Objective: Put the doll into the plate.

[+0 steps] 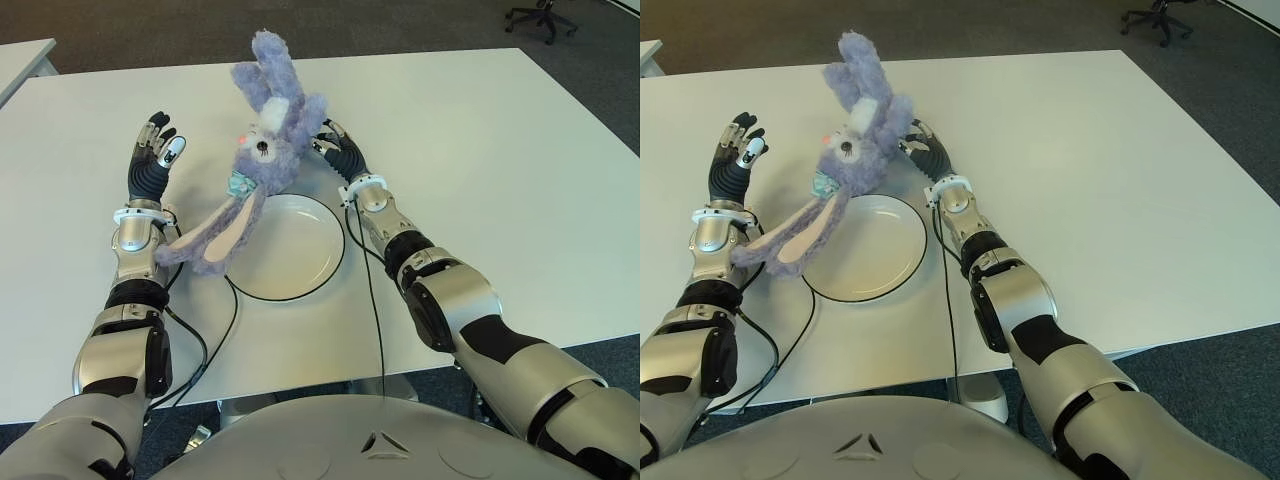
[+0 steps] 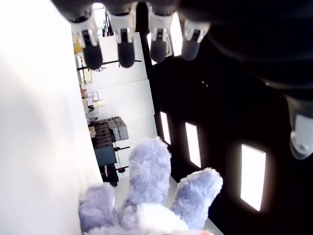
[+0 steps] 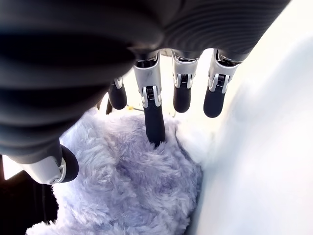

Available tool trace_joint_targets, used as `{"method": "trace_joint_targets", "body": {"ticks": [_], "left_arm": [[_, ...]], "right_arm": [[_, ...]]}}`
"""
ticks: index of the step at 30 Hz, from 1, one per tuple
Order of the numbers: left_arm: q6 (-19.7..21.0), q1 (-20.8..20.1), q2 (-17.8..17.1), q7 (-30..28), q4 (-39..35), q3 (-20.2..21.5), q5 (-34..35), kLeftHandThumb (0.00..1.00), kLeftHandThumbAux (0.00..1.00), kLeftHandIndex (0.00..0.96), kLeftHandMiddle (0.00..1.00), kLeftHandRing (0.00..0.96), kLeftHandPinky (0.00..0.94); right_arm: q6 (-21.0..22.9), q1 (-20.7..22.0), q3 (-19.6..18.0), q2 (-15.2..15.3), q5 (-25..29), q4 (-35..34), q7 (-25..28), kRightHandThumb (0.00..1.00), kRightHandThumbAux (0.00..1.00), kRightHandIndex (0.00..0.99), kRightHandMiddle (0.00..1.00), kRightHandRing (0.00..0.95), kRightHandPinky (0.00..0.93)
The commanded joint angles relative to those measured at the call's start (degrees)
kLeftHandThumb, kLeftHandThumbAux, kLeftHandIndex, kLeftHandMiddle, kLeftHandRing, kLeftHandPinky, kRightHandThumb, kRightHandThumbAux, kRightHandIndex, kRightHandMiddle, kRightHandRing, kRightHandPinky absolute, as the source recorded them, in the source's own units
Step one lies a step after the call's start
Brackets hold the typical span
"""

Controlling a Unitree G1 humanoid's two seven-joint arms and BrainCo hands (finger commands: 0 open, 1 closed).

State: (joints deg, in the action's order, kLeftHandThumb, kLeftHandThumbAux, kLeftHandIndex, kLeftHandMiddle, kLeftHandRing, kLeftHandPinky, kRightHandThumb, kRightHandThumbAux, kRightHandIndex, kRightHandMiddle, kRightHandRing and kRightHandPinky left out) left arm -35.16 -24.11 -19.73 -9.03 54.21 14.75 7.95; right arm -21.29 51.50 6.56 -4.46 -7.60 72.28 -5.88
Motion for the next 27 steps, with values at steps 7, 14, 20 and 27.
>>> {"method": "trace_joint_targets", "body": {"ticks": [7, 14, 20, 27], "left_arm": [[1.1, 5.9, 3.6, 0.0, 6.1, -1.0, -1.1, 0.000, 0.457, 0.000, 0.082, 0.099, 0.122], [1.4, 5.6, 3.5, 0.0, 6.4, -1.0, -1.0, 0.000, 0.456, 0.000, 0.082, 0.098, 0.118], [1.5, 5.4, 3.4, -0.2, 6.7, -0.9, -1.0, 0.000, 0.451, 0.000, 0.078, 0.096, 0.133], [1.4, 5.0, 3.1, -0.1, 7.3, -0.9, -1.0, 0.000, 0.451, 0.000, 0.075, 0.094, 0.122]], "right_arm": [[2.5, 5.9, -0.4, -10.2, 0.2, 1.6, -0.2, 0.520, 0.479, 0.058, 0.042, 0.073, 0.146], [2.6, 6.4, 0.1, -10.3, -0.5, 1.7, -1.0, 0.512, 0.479, 0.068, 0.071, 0.089, 0.154], [3.1, 6.8, 0.0, -10.5, -0.4, 1.8, -1.2, 0.512, 0.475, 0.071, 0.069, 0.087, 0.161], [3.9, 7.4, 0.2, -10.7, -0.6, 1.9, -1.9, 0.504, 0.463, 0.070, 0.070, 0.084, 0.148]]}}
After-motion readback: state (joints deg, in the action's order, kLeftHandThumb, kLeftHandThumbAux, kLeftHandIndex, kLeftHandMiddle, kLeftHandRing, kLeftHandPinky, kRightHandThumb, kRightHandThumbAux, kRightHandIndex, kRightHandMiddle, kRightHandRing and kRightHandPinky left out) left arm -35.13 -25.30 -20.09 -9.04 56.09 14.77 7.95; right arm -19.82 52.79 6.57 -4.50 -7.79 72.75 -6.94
